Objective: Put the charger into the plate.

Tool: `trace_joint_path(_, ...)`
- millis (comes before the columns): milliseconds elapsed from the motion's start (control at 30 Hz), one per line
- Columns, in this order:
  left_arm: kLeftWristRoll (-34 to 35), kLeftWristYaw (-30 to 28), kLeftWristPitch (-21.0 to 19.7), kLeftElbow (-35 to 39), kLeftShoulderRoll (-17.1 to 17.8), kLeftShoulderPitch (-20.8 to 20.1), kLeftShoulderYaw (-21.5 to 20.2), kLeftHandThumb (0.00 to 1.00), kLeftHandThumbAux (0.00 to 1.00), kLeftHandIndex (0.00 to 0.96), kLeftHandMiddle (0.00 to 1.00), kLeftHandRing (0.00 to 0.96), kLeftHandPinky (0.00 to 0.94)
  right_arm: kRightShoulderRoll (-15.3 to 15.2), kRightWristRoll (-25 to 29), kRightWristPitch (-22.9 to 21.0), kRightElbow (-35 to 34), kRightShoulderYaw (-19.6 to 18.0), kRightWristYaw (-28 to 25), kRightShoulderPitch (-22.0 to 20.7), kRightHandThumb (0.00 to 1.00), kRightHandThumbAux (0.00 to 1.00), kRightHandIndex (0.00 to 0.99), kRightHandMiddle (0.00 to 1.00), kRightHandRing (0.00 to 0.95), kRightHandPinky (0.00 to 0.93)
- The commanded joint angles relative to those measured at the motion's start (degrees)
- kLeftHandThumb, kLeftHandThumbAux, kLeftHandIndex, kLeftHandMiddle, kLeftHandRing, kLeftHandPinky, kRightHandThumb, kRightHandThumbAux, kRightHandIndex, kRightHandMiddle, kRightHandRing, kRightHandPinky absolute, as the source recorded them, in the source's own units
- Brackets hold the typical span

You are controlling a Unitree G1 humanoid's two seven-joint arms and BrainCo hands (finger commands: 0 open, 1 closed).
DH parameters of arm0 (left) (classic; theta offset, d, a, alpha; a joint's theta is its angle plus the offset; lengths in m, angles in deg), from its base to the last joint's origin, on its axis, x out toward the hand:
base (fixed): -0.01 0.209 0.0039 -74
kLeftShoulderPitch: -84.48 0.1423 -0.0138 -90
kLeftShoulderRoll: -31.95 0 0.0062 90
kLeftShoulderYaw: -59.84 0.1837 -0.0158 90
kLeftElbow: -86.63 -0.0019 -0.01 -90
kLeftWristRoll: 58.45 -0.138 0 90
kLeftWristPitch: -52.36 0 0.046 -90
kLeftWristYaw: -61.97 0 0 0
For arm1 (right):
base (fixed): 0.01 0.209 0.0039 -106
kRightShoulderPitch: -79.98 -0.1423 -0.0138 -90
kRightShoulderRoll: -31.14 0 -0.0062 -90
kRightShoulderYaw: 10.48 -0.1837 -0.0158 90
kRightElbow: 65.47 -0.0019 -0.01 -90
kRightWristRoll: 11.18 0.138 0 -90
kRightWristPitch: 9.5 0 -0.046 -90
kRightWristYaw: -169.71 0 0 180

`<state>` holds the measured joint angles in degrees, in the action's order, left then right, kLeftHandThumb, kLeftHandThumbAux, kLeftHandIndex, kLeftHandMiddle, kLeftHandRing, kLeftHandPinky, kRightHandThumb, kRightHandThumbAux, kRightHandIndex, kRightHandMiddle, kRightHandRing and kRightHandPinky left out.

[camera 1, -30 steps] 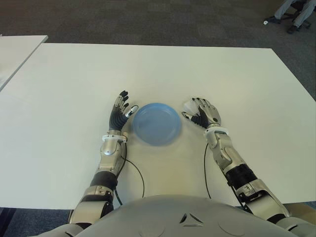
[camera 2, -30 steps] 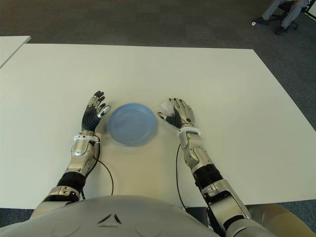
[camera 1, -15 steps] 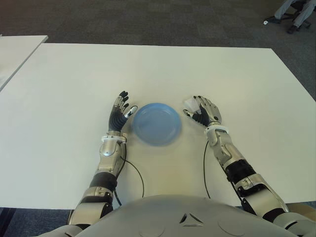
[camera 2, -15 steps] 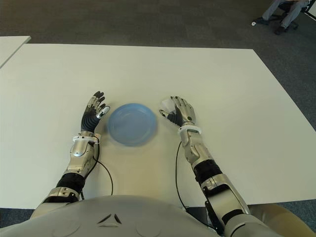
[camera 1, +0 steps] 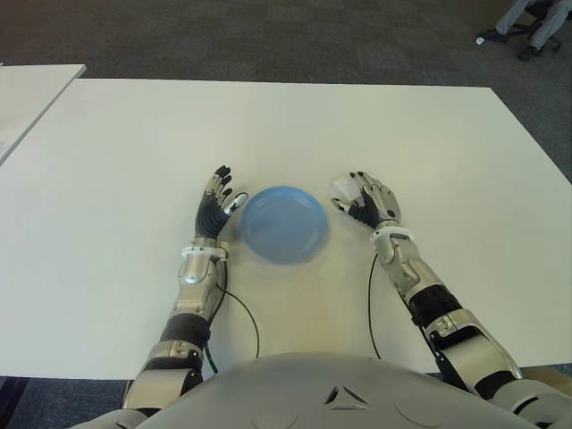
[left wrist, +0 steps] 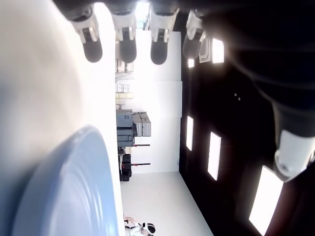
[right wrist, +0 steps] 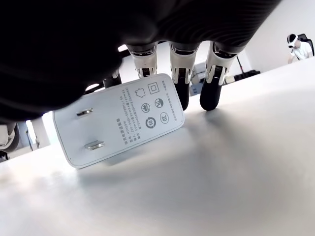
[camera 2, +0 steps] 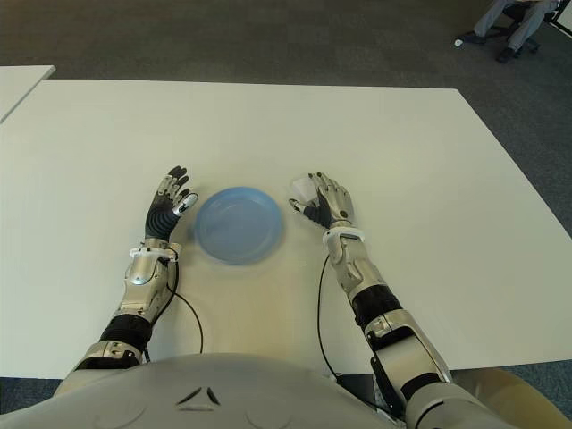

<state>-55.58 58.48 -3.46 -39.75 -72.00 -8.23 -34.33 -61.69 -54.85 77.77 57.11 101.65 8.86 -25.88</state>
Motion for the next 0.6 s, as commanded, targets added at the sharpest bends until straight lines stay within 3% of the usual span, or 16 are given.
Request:
trace_joint_path(33,-0.2,-0.4,-2.4,-1.6,0.4,2.6,-0.2,0.000,0.541,0.001,0.095,0.091,0.100,1.1,1.5,1.2,3.4,0.0,0.4,-1.2,0.289,0.252,0.000,0.000,0.103,0.286)
trace_joint_path(600,-0.2,0.0,-2.3,-2.0,0.5,2.4,-0.3,0.000,0.547,0.004,0.105,0.105,0.117,2.0,2.1,4.5,8.1,0.3,5.0,-3.8,0.328,0.265,0.000,0.000,0.106,0.264)
